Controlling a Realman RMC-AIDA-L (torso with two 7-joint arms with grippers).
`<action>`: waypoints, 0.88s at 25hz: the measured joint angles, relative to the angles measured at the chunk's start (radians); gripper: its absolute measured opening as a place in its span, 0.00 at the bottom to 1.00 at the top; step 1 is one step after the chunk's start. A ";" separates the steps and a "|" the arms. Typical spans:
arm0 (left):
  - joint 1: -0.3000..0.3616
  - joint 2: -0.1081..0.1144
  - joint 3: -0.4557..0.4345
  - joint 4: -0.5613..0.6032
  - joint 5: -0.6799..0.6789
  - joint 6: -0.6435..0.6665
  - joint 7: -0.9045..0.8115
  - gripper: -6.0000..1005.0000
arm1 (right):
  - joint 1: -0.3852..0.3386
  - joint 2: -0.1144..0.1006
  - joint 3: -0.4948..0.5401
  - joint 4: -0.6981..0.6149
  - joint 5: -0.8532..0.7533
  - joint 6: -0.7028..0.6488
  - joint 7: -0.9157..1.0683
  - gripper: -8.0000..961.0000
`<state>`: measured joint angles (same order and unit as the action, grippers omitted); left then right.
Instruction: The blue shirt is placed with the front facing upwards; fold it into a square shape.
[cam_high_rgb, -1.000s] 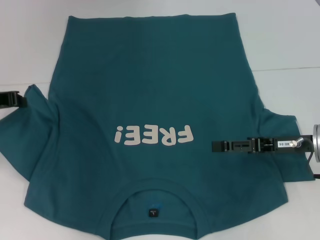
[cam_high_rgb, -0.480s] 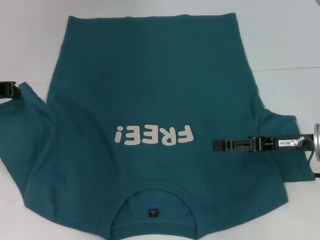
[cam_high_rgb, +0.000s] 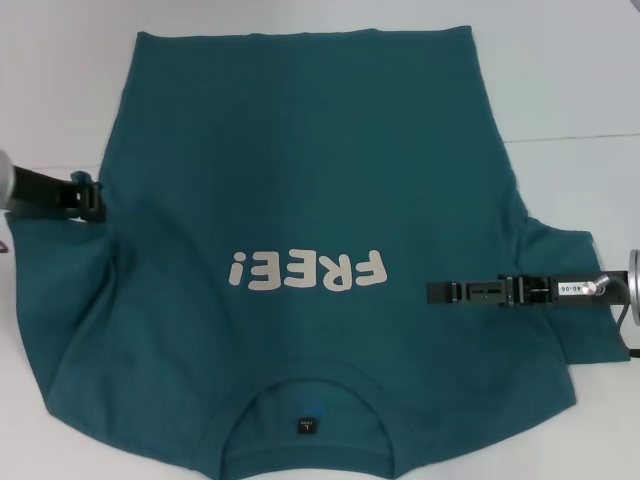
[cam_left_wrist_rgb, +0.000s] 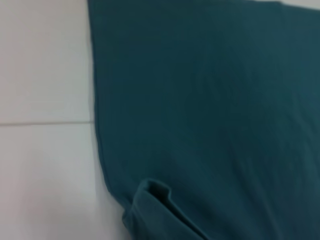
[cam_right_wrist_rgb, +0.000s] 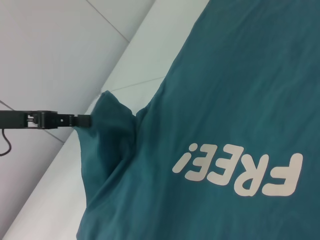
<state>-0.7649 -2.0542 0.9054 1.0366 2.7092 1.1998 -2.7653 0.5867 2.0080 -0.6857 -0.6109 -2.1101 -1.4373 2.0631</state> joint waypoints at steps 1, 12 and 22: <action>-0.013 -0.007 0.002 -0.014 0.029 -0.009 -0.021 0.01 | -0.002 0.000 0.000 0.000 0.000 0.001 0.000 0.96; -0.104 -0.073 0.013 -0.065 0.145 -0.045 -0.112 0.01 | -0.010 0.000 0.000 0.000 -0.001 0.022 -0.001 0.96; -0.114 -0.085 0.050 -0.097 0.145 -0.048 -0.105 0.01 | -0.010 0.000 0.000 0.001 -0.001 0.025 -0.002 0.96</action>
<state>-0.8787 -2.1388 0.9550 0.9399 2.8539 1.1520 -2.8706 0.5767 2.0080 -0.6857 -0.6104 -2.1108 -1.4125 2.0616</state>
